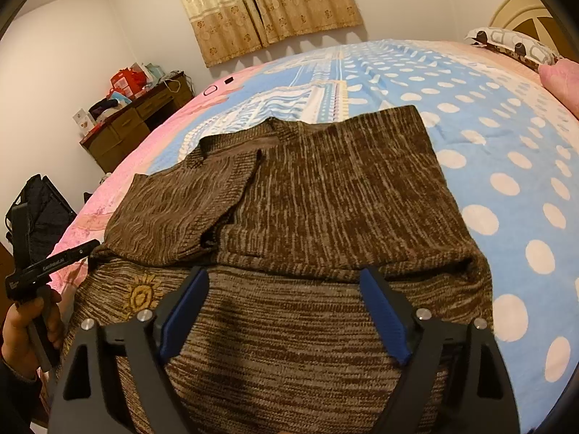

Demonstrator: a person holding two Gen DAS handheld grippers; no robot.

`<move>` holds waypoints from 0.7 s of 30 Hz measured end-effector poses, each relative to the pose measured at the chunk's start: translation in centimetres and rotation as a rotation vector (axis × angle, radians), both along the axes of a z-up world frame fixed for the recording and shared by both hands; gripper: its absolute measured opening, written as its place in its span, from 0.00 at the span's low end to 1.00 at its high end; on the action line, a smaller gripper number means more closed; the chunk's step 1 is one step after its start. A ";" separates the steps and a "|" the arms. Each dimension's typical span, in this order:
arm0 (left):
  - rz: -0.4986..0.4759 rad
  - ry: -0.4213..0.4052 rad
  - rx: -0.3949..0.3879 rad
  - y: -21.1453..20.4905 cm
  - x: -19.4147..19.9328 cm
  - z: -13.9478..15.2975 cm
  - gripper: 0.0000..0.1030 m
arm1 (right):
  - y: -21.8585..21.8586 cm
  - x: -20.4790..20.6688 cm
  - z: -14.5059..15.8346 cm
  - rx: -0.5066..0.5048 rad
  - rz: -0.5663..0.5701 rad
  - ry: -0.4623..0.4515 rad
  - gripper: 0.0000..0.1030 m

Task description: Fold small clothes

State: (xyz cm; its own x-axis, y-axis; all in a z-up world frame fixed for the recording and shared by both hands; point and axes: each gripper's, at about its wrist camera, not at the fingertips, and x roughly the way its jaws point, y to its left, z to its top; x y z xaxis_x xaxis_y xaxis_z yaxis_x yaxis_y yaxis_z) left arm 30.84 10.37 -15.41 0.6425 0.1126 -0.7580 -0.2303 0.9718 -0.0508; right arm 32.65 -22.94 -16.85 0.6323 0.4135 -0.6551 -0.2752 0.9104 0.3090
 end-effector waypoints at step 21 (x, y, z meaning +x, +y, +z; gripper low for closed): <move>-0.143 -0.042 -0.036 -3.8 -11.4 2.3 0.62 | -3.9 -6.9 3.0 -0.016 -0.053 0.015 0.85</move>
